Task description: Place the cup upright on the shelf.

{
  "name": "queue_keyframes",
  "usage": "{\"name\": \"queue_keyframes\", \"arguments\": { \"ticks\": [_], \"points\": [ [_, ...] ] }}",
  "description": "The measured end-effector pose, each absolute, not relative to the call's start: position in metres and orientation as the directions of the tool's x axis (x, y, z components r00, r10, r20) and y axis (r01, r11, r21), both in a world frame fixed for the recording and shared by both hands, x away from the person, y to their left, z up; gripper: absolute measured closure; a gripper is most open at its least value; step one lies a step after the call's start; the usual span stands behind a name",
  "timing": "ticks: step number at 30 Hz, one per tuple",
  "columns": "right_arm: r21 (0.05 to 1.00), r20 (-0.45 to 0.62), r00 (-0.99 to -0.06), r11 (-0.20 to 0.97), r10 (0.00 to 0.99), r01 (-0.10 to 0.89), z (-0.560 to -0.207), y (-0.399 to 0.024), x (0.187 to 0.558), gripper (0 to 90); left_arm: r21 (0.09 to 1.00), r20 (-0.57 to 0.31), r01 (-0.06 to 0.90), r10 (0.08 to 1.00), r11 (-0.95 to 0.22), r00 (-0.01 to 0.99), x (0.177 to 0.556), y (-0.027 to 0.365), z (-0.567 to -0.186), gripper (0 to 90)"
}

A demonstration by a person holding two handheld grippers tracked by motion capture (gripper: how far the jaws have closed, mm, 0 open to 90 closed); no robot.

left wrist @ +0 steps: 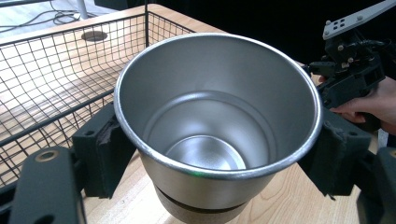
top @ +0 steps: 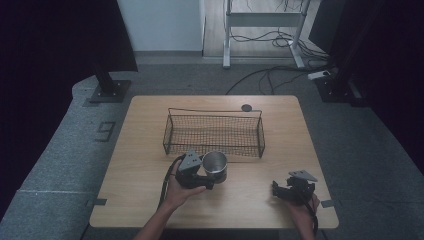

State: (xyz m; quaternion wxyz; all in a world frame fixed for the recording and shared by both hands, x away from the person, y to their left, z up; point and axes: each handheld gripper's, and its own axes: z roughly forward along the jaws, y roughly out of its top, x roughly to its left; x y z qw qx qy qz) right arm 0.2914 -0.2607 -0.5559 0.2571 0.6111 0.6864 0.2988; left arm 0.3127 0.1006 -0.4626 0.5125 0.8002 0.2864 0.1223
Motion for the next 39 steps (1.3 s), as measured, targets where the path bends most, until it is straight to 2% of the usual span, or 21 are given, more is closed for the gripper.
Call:
{"name": "queue_keyframes", "arguments": {
  "ticks": [13, 39],
  "points": [
    [0.725, 0.012, -0.121, 0.074, 0.993, 0.685, -0.556, -0.261, 0.291, 5.1, 0.892, -0.121, 0.344, 0.578, -0.294, 0.807, 0.319, 0.109, -0.454, 19.0],
    [0.725, 0.012, -0.119, 0.074, 0.993, 0.685, -0.556, -0.261, 0.291, 5.4, 0.896, -0.113, 0.345, 0.61, -0.278, 0.785, 0.337, 0.122, -0.444, 19.0]
  ]
}}
